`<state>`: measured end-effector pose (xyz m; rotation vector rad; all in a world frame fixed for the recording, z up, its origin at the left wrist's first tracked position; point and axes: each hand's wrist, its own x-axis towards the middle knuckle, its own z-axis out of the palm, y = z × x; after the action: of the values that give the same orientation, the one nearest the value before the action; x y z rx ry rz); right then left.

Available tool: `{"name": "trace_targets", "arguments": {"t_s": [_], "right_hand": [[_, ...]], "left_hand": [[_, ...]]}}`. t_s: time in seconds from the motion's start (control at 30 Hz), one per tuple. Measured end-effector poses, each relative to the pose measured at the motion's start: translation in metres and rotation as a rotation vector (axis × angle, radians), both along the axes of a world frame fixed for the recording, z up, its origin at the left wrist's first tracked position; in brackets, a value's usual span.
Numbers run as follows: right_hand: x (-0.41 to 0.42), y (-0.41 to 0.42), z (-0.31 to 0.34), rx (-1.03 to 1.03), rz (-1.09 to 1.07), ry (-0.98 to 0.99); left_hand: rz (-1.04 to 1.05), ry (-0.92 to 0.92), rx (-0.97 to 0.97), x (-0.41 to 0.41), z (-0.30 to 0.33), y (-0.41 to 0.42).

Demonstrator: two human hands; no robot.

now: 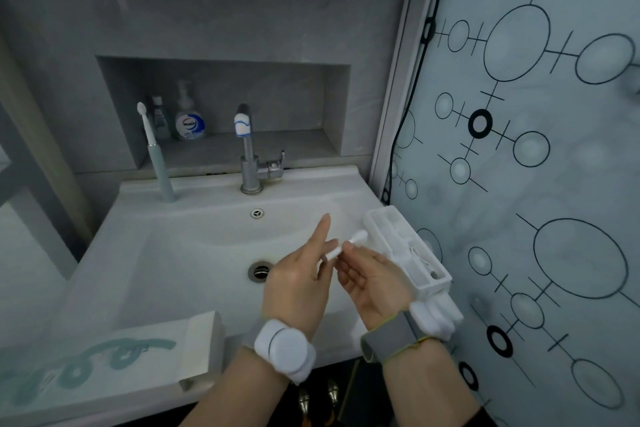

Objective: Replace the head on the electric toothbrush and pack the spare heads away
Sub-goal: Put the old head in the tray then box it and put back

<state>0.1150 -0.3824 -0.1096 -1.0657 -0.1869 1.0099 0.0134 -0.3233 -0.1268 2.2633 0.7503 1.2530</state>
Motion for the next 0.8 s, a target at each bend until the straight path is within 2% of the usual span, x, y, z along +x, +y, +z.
{"name": "trace_targets", "arguments": {"t_s": [0.1,0.23,0.3,0.37,0.43,0.47,0.53,0.6,0.8], "right_hand": [[0.008,0.002,0.000,-0.038,0.015,-0.016],[0.044,0.009,0.013,-0.082,-0.072,-0.158],[0.079,0.012,0.022,-0.164,-0.209,-0.370],[0.115,0.014,0.030,-0.383,-0.238,-0.755],[0.143,0.016,0.034,-0.665,-0.114,-1.092],[0.153,0.021,0.034,-0.805,-0.024,-1.202],[0.166,0.034,0.030,-1.021,0.122,-1.341],[0.169,0.046,0.024,-1.127,0.173,-1.448],[0.169,0.065,-0.003,-1.204,0.256,-1.679]], "left_hand": [[-0.010,0.062,0.096,0.005,-0.002,0.002],[-0.039,0.049,-0.040,0.011,0.000,0.001],[-0.048,0.009,-0.092,0.013,-0.002,0.006],[-0.040,-0.006,-0.136,0.014,-0.006,0.012],[-0.022,-0.005,-0.186,0.016,-0.009,0.017],[-0.021,0.008,-0.220,0.018,-0.010,0.019],[-0.033,0.056,-0.265,0.022,-0.014,0.023],[-0.047,0.103,-0.263,0.025,-0.017,0.025],[-0.062,0.125,-0.311,0.031,-0.026,0.029]]}}
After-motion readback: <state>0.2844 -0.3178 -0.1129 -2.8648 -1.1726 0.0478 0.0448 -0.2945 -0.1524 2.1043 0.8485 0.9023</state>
